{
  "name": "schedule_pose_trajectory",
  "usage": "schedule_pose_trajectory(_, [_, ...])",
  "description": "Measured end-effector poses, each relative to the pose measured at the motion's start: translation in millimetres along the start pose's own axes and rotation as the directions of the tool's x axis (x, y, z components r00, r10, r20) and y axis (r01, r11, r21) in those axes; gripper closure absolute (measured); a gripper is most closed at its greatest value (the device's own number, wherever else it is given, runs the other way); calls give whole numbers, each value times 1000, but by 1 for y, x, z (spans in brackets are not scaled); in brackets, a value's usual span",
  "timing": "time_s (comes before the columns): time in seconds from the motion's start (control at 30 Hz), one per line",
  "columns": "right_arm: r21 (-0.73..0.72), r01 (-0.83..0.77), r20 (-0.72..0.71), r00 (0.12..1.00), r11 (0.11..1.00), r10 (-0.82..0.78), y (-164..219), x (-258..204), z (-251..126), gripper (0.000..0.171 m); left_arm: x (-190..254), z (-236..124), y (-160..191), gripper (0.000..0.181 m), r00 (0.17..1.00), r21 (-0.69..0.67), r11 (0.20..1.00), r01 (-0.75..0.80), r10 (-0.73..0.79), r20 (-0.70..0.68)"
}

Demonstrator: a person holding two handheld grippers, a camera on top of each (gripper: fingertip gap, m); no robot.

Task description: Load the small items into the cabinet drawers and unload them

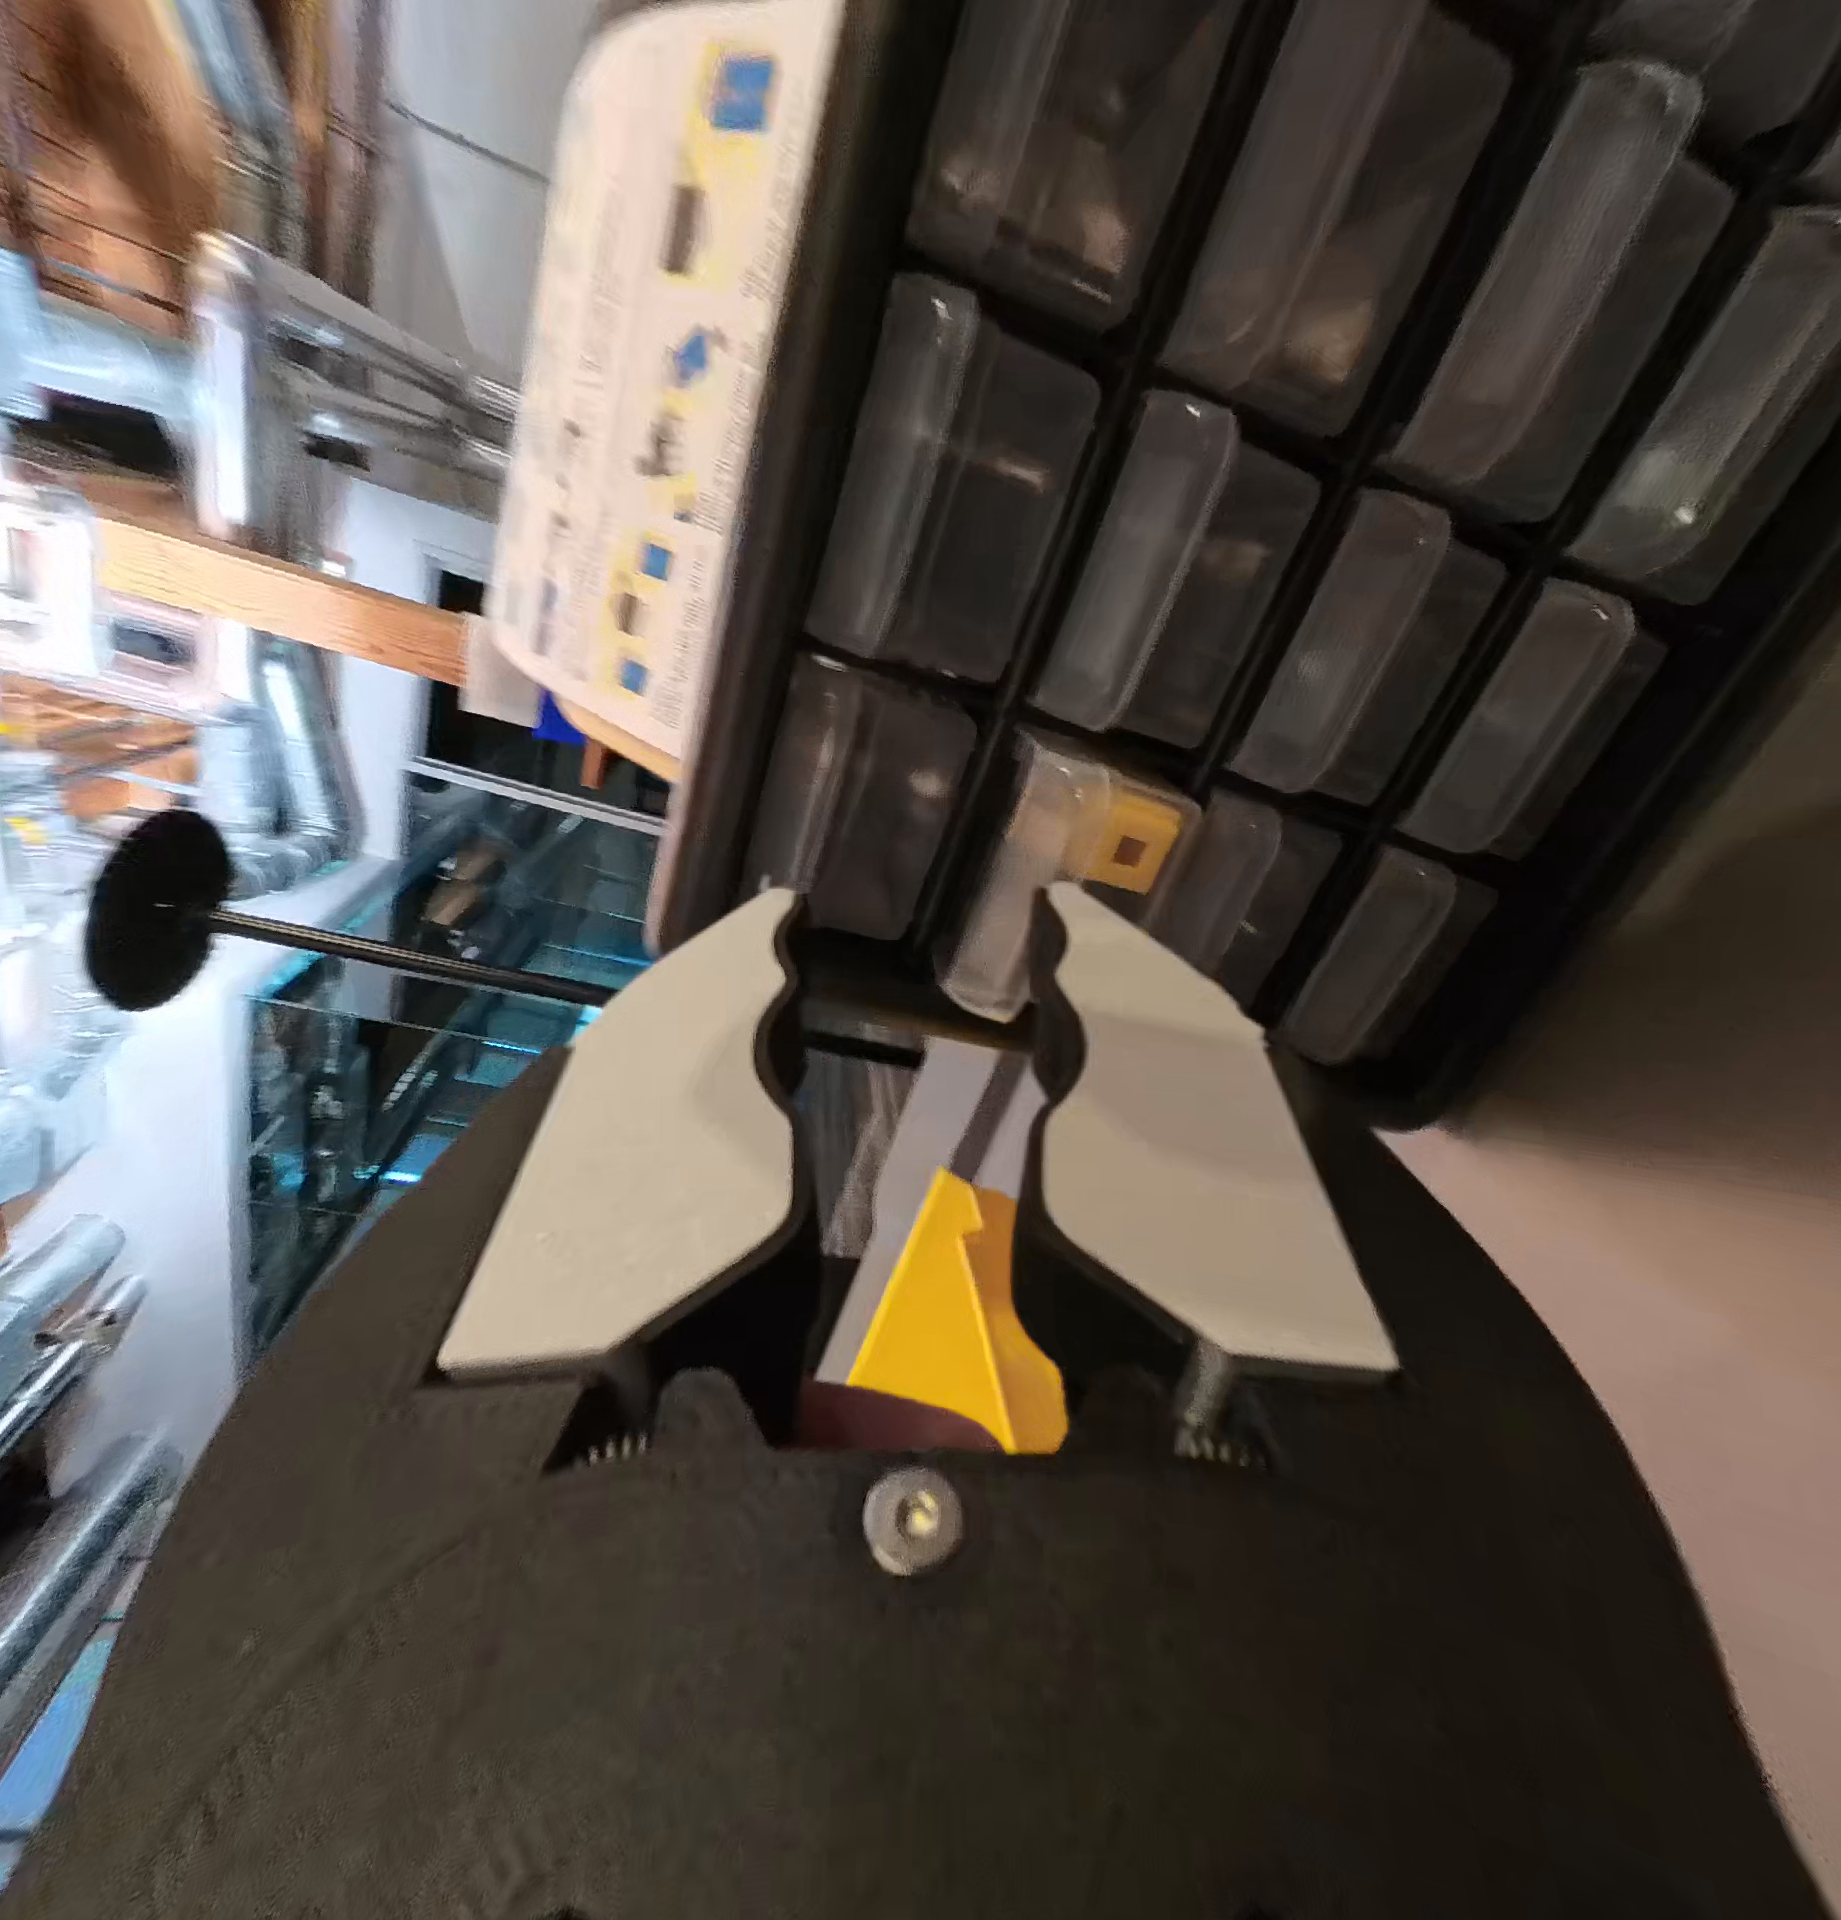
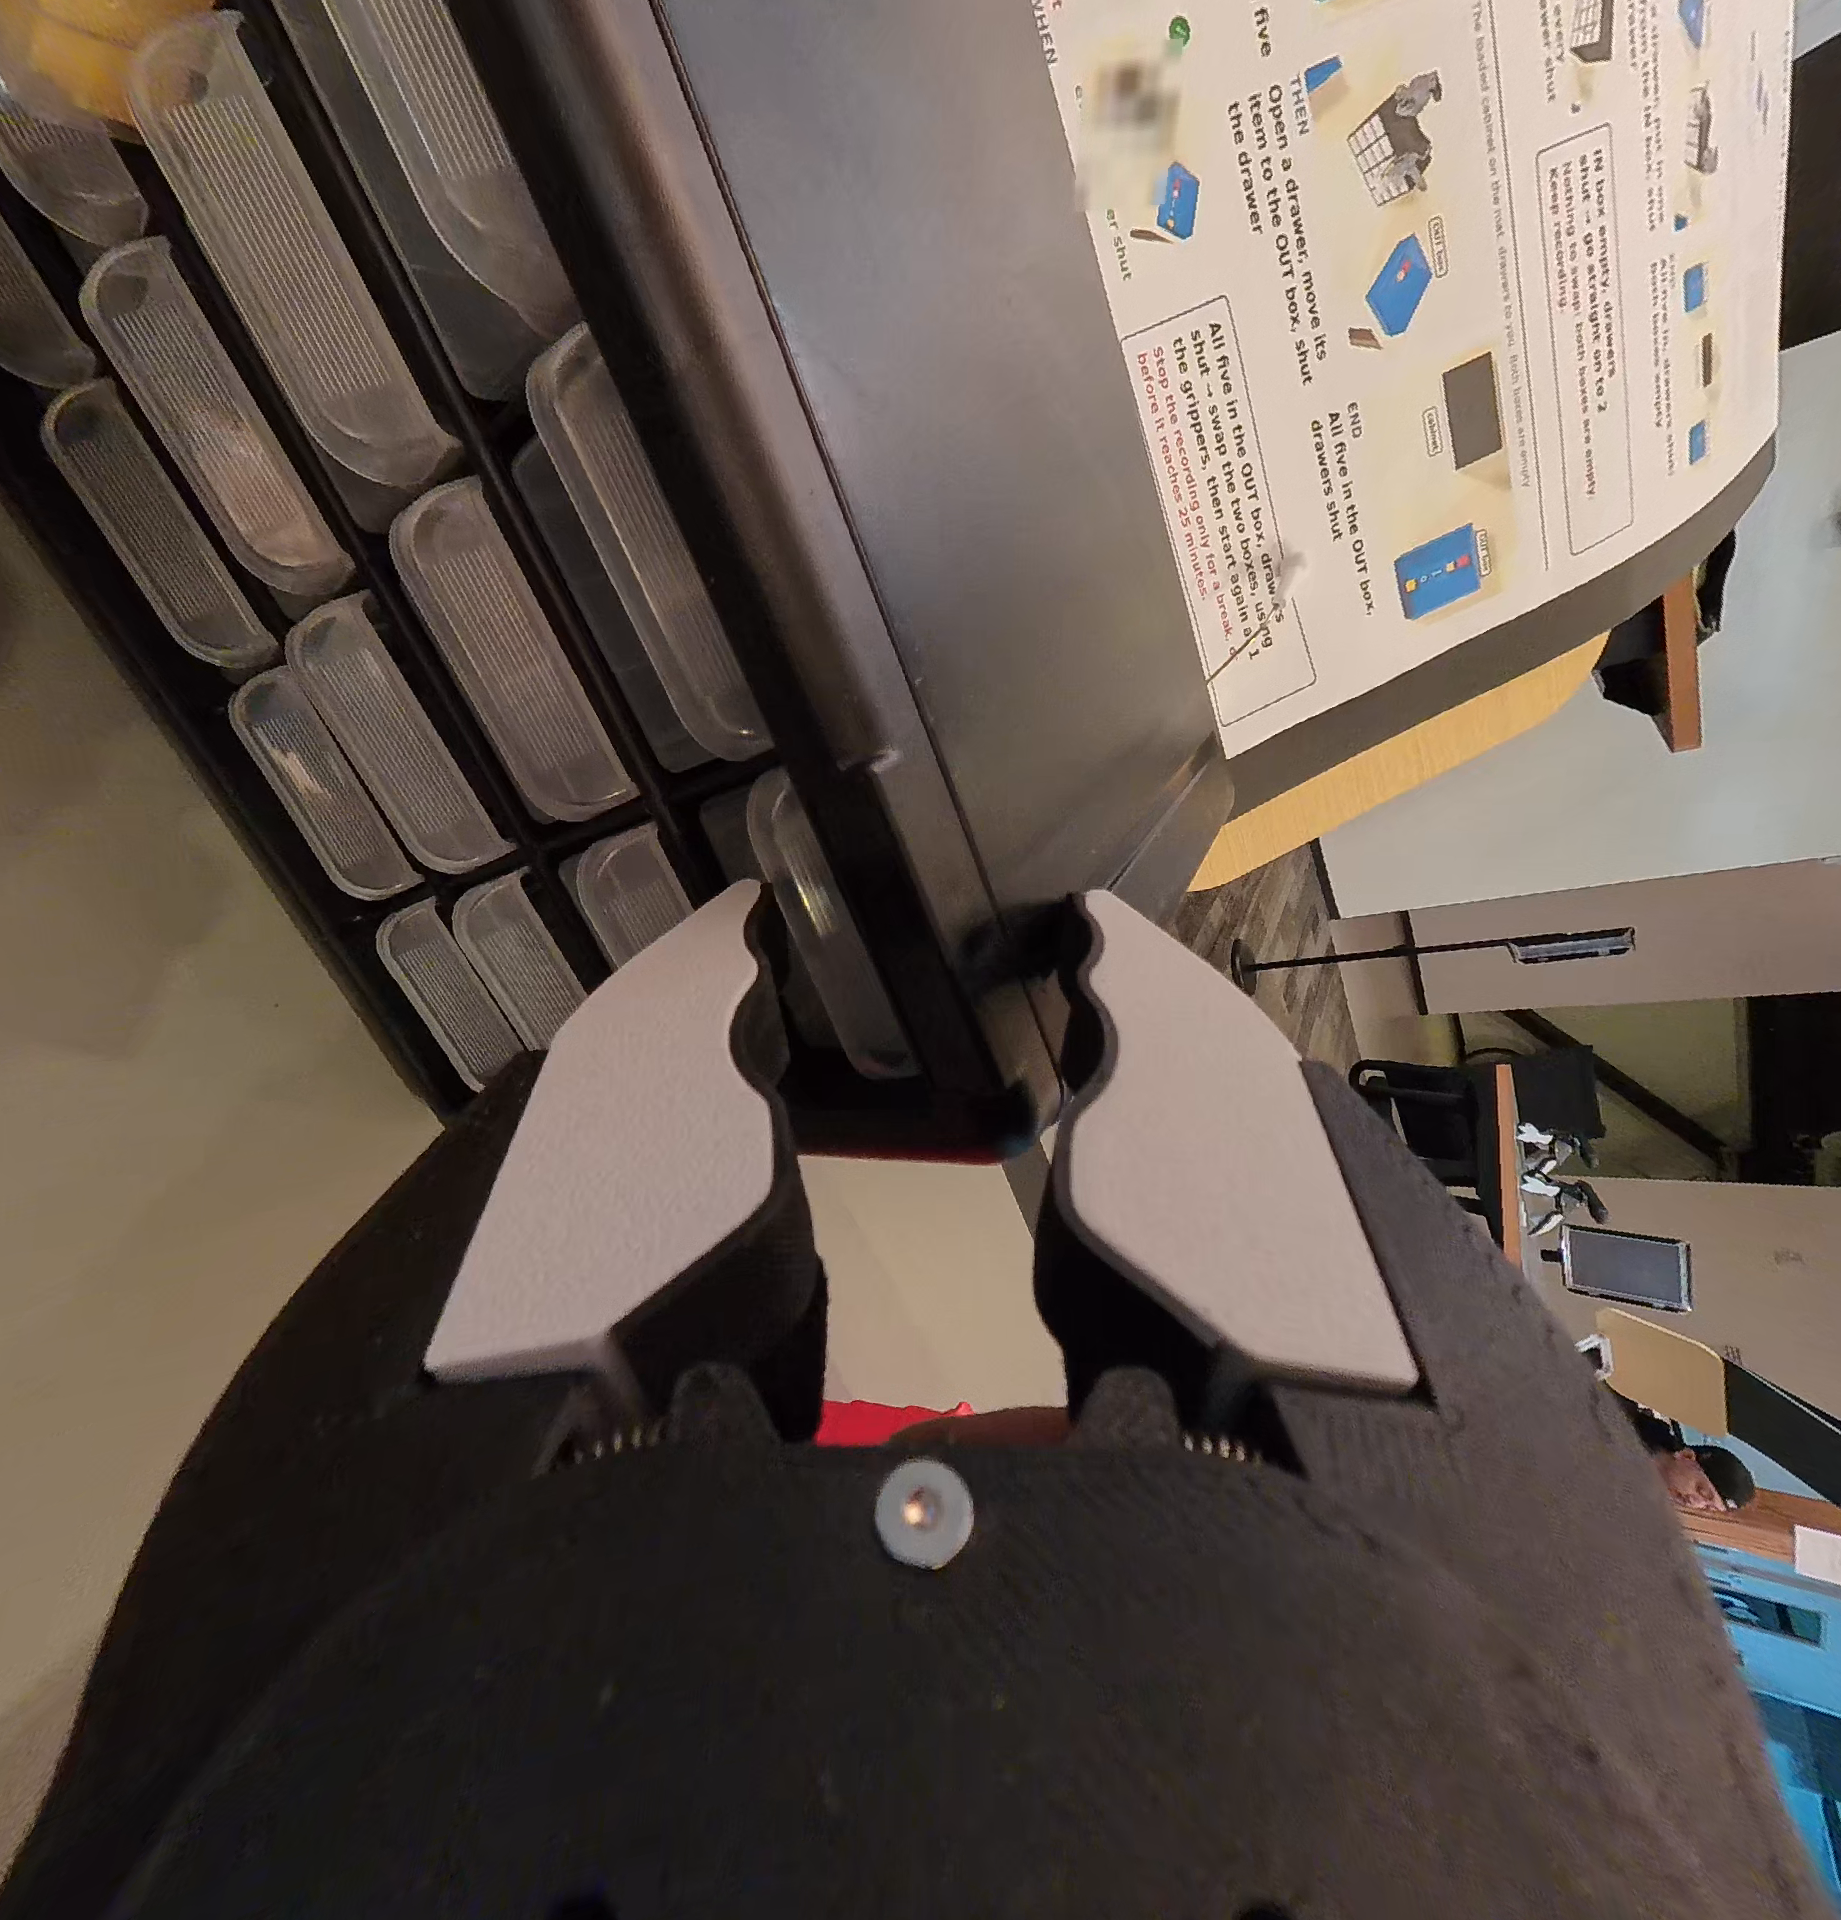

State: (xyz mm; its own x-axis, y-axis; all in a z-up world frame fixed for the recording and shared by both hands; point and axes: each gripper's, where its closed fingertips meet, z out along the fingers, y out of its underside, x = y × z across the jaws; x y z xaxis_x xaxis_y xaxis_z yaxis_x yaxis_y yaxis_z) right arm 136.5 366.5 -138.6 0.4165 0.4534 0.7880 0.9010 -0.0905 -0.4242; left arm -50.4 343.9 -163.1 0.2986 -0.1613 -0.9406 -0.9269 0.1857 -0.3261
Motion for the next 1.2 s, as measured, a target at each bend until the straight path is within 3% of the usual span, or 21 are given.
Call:
schedule_pose_trajectory(0.03, [-3,1,1,1000,1000,-1,0,0,0,121,9,3,3,131,998,-28,999,-17,15,-65])
schedule_pose_trajectory(0.17, [-16,4,4,1000,1000,-4,0,0,0,121,30,12,13,123,982,-66,993,-103,91,-168])
schedule_pose_trajectory(0.37, [-21,5,2,1000,1000,-5,0,0,0,122,21,20,10,164,983,-70,991,-116,105,-151])
schedule_pose_trajectory(1.2, [-9,-31,25,999,999,31,-1,-1,0,119,31,-41,10,163,976,-22,991,-133,127,-176])
